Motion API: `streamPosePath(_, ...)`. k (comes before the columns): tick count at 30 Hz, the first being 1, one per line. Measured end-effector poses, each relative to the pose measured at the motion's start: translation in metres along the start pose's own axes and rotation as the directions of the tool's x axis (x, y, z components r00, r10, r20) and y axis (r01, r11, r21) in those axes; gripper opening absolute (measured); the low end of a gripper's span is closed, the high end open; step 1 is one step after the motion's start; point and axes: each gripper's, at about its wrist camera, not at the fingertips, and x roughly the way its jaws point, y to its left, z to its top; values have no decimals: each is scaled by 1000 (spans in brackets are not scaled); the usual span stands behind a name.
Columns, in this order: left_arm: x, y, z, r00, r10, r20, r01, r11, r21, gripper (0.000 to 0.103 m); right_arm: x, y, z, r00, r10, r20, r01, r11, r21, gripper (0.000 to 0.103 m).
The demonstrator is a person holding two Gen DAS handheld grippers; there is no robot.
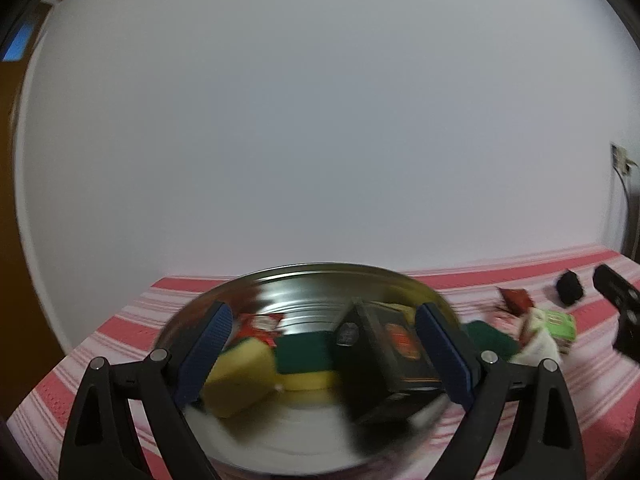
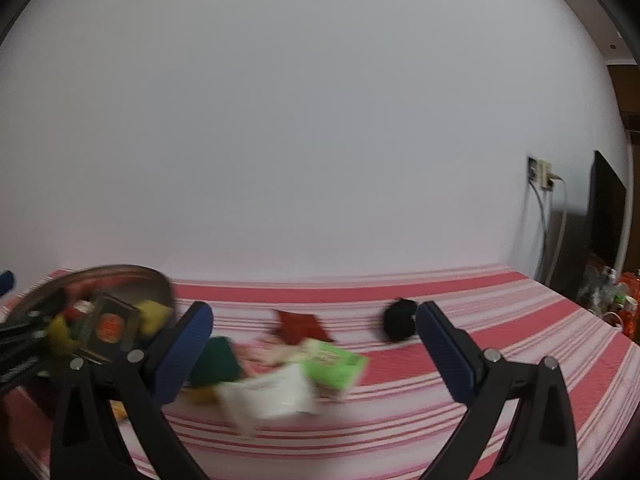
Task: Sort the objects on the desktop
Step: 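Move both tools away from the tin toward the remaining items, then grasp the black hair tie with the right tool while the left tool grasps the white packet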
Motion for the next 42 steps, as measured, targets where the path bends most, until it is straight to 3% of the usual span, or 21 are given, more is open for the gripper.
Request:
streamPosePath(4,-6,-26,1,997,-81,-8,81,996,41,94,18,-47,0,997,-67,-33,68,997,45,103)
streamPosePath(9,-11,-63,3,977,-208,-48,212,973,88,94,44,-96,0,990,-90,-108,104,985,135,103)
streamPosePath(13,-9,-96,3,949,-298,-101,311,939,148,94,69,-122,1,982,-75,-176,111,973,203,103)
streamPosePath(17,-5,-127,1,921,-346,-178,382,889,253,94,105,-134,3,963,24,-268,50,963,264,103)
streamPosePath(21,4,-147,0,905,-366,-219,419,855,306,94,149,-141,1,926,80,-369,39,952,304,102)
streamPosePath(23,12,-156,-1,889,-373,-265,447,832,329,94,168,-140,-1,907,108,-407,30,947,319,94)
streamPosePath(27,15,-162,-4,869,-397,-295,485,798,357,94,197,-128,-3,876,103,-472,29,964,265,92)
streamPosePath(28,16,-164,-5,865,-400,-303,493,789,367,94,204,-124,-6,859,105,-501,27,968,249,90)
streamPosePath(31,18,-168,-8,860,-391,-328,501,768,399,94,215,-116,-11,819,144,-556,-9,972,237,68)
streamPosePath(35,27,-181,-11,852,-375,-365,512,741,434,94,210,-110,-12,813,150,-563,-49,980,191,50)
streamPosePath(38,32,-193,-12,849,-360,-386,516,719,465,94,203,-111,-14,820,157,-550,-61,980,189,49)
streamPosePath(42,49,-203,-15,824,-318,-469,535,708,461,96,191,-120,-12,828,170,-534,-62,975,214,49)
